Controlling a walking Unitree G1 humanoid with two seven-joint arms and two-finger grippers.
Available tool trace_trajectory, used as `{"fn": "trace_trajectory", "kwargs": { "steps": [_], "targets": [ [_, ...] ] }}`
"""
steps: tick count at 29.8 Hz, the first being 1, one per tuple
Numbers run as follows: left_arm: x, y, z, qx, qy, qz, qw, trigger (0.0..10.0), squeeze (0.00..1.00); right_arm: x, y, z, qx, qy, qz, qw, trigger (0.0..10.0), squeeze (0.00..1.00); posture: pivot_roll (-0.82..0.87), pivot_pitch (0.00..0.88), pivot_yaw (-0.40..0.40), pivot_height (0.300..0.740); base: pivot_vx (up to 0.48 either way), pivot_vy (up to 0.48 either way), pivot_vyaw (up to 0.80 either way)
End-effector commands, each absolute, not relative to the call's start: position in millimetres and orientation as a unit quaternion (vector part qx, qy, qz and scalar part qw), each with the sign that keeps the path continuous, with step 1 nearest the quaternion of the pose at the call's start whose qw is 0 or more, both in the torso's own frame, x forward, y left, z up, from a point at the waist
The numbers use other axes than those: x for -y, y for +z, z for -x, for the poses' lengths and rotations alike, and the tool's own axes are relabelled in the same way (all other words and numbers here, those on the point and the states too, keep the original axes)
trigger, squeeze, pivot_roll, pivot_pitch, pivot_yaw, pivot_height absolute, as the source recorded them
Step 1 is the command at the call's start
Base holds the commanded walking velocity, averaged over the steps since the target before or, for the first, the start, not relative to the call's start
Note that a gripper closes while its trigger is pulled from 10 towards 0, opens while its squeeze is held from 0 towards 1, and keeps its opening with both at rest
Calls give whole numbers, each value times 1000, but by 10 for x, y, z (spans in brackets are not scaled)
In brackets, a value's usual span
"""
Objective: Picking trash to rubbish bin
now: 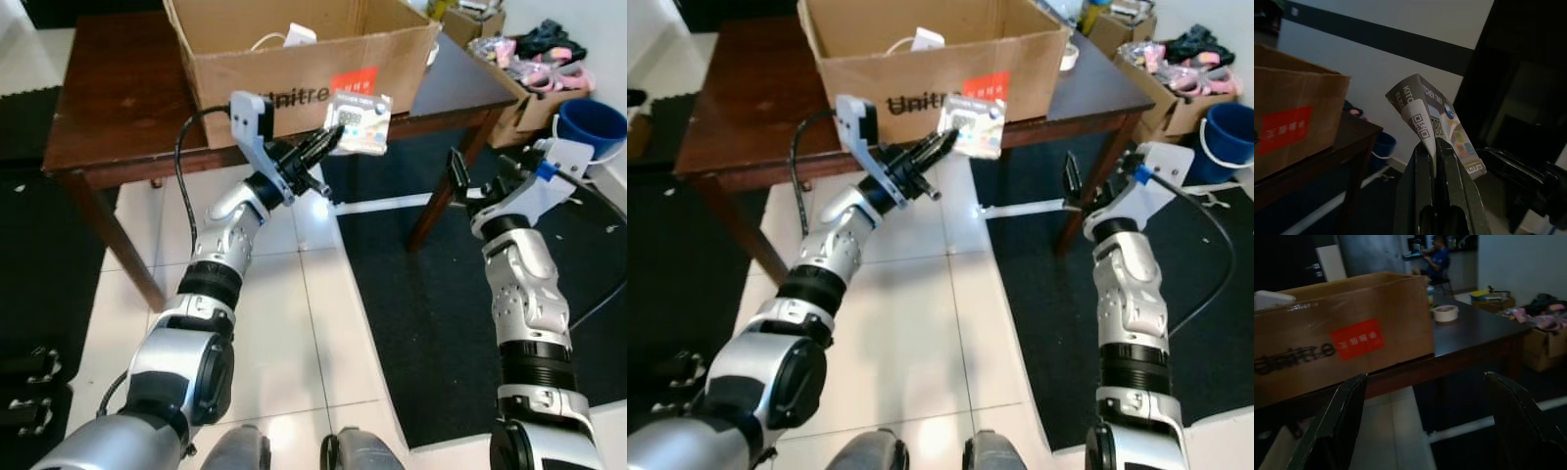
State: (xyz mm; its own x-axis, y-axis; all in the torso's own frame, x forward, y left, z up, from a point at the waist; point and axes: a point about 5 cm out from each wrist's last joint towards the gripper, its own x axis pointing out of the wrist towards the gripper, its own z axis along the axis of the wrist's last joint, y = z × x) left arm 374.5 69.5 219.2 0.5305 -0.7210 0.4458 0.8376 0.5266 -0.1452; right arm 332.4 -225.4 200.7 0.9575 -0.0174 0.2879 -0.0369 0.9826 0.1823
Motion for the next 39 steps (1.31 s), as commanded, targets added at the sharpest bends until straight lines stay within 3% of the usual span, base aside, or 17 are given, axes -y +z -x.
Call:
{"fn": "trace_trajectory", "kwargs": {
  "steps": [1,11,18,29,39],
  "targets": [
    [-680,2324,-3756,184,-461,169,852,10000,0,2293,2042,-3298,149,10,-88,985,10000,0,54,103,-13,740,352,0,-694],
    [-728,2547,-3787,220,-447,166,851,10000,0,2160,2298,-3055,143,169,8,975,10000,0,44,101,-9,740,345,0,0],
    [-728,2729,-3781,249,-447,169,842,10000,0,2001,2474,-2675,142,307,26,941,10000,0,39,97,-5,740,340,0,0],
    [-841,3016,-3797,294,-425,166,840,10000,0,1987,2493,-2580,119,324,23,938,10000,0,33,93,2,740,341,0,0],
    [-956,3085,-3860,302,-381,125,865,10000,0,1964,2474,-2554,96,327,14,940,10000,0,29,84,3,740,334,0,0]
  ]
}}
